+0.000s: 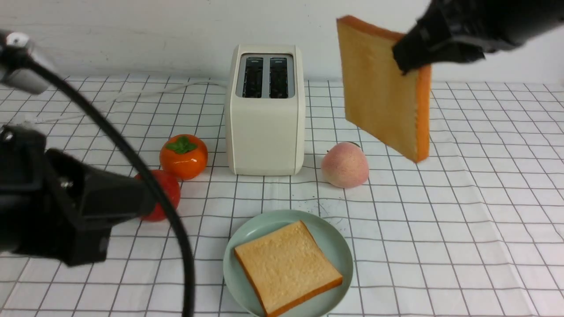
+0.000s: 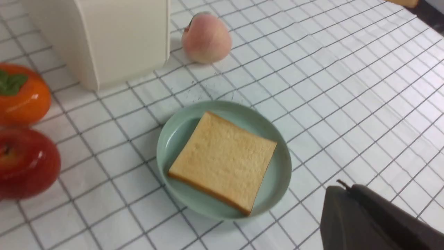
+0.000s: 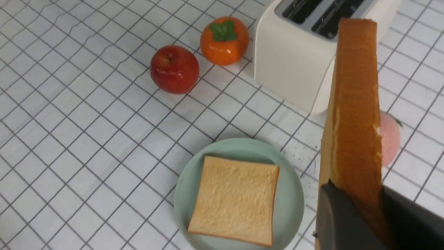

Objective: Take toasted bread from bread machine on white checkered table place on plate.
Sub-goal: 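Place the held slice of bread on top of the slice on the plate with the right gripper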

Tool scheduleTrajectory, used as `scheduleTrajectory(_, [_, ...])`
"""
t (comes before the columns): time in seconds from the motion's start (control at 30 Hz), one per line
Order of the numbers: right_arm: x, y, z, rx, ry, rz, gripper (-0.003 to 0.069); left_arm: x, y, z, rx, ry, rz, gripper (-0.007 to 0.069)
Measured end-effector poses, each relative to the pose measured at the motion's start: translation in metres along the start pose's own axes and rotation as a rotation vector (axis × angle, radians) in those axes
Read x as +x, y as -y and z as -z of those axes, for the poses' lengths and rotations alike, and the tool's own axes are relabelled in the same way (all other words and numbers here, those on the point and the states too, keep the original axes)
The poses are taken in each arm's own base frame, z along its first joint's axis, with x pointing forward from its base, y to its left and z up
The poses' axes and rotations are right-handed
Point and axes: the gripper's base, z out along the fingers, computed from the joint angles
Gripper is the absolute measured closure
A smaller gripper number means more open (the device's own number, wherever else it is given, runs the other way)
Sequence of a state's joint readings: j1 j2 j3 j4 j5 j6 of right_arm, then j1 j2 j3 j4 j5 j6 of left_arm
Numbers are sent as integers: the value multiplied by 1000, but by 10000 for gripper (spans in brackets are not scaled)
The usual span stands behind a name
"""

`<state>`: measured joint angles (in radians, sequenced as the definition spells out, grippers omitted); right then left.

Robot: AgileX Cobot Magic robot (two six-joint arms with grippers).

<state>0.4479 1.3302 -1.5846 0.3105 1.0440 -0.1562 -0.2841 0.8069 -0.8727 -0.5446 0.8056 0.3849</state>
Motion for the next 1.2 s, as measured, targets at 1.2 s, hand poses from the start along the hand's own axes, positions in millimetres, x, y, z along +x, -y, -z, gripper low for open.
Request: scheduleTrajectory(1.2, [105,12,-183,-438,-184,-453,562,61,8,39,-75,129,10,638])
